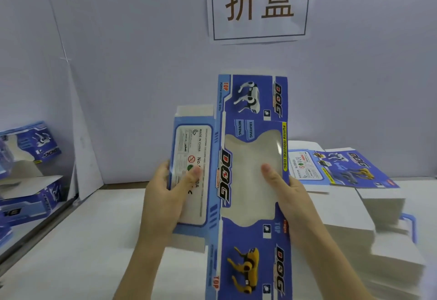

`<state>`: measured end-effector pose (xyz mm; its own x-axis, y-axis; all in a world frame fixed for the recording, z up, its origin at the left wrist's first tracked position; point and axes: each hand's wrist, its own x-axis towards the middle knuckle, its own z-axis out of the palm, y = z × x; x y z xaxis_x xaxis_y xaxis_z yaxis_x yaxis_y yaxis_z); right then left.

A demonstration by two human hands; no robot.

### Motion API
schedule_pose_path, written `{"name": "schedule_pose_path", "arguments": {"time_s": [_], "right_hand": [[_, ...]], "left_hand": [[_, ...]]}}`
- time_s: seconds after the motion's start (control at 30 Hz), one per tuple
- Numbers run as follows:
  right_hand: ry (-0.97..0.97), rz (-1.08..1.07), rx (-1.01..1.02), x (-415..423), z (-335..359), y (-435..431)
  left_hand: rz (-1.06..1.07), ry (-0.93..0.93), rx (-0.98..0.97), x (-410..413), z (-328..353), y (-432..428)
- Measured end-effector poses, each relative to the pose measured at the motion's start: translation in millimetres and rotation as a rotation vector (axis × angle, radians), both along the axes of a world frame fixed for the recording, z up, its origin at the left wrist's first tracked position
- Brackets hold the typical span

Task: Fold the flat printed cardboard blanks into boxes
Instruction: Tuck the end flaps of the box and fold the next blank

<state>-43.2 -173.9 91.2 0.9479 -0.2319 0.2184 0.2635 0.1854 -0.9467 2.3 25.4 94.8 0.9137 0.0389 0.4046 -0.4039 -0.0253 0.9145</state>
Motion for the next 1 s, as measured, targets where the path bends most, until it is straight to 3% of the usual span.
{"name": "schedule_pose_path", "arguments": {"time_s": [0.07,0.13,0.2,0.27,0.37,0.5,0.63,0.73,0.9,1.0], "right_hand": [[-0.081,-0.070,-0.046,1,-2,10],[-0.177,-0.048,0.016,3,-5,25],[-0.239,-0.059,0.015,6,-9,39],[-0.340,-0.097,-0.168,6,-14,51],[-0.480,-0.033,-0.443,-1,-14,55],[-0.521,0.068,-0.513,-5,-6,35],[-0.496,-0.120,-0.301,-5,4,29],[-0.370,-0.172,-0.122,-2,7,14],[-0.255,0.087,-0.017,-4,5,-12],[-0.244,0.080,0.001,-1,1,-9]], "left_hand": [[0.222,-0.075,0.199,-7,2,-9],[0.218,-0.259,0.253,-19,7,-18],[-0.010,-0.289,0.205,-33,13,-29],[-0.160,-0.242,0.200,-44,16,-39],[-0.176,-0.273,0.201,-50,18,-44],[-0.036,-0.224,-0.055,-36,22,-26],[-0.192,-0.044,-0.291,-20,18,-1],[-0.322,-0.019,-0.364,-16,13,8],[-0.486,0.062,-0.172,-14,4,4],[-0.516,0.107,-0.033,-18,4,-4]]}}
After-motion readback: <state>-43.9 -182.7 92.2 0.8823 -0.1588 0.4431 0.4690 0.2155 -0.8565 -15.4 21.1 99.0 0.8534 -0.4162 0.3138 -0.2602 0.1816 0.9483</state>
